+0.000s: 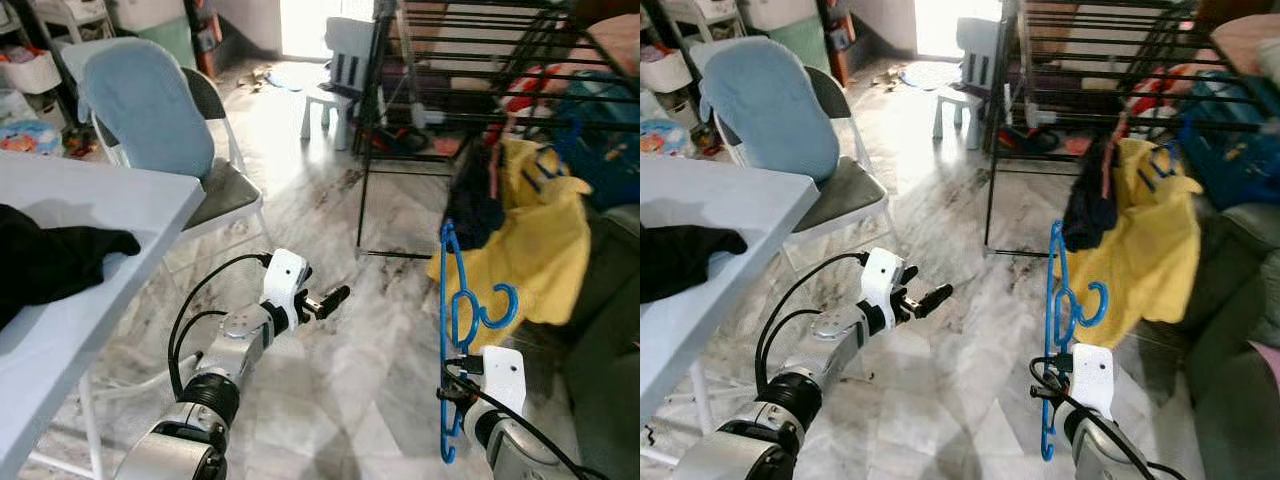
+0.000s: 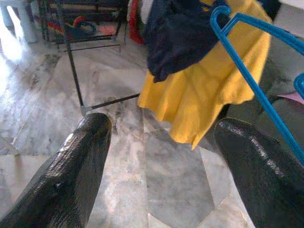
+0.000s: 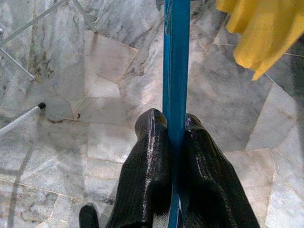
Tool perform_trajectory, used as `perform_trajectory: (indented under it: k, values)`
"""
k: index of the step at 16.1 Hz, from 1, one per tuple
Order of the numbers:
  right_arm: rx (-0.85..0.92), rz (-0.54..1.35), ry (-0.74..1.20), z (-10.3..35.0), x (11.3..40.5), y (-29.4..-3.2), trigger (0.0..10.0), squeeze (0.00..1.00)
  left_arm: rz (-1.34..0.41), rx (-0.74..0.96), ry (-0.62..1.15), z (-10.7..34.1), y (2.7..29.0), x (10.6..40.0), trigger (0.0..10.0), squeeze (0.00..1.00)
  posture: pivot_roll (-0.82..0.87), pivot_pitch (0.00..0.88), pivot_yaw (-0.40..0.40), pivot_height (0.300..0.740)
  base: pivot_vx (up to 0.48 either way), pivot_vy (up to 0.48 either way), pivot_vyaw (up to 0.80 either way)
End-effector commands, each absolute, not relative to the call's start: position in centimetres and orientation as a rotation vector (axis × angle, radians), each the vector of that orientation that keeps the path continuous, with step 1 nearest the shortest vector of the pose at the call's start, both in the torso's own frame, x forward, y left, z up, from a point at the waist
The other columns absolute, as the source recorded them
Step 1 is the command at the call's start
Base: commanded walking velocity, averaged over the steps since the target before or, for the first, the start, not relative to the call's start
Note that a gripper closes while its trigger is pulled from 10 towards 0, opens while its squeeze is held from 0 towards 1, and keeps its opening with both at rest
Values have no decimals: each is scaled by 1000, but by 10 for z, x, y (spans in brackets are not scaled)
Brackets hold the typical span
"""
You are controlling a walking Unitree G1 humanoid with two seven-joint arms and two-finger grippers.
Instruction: Hang hanger
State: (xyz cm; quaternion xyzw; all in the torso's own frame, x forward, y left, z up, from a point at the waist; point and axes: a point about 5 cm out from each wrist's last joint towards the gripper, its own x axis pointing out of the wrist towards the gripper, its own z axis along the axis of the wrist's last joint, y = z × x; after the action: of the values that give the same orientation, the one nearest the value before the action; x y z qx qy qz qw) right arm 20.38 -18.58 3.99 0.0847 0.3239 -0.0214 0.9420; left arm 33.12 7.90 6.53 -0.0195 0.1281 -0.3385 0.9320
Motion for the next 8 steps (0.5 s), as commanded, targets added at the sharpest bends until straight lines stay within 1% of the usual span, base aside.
perform_trajectory:
  k: [1,6,8]
  values:
    - [174,-22,646,44,206,-182,10000,0,-690,-36,262,66,80,332,10000,0,-56,0,-20,740,439,0,0]
    - [178,-17,655,43,203,-181,10000,0,-693,-33,270,65,79,331,10000,0,-59,0,-19,740,442,0,0]
    - [162,-39,630,46,204,-184,10000,0,-683,-5,295,61,77,330,10000,0,-60,0,-18,740,0,0,0]
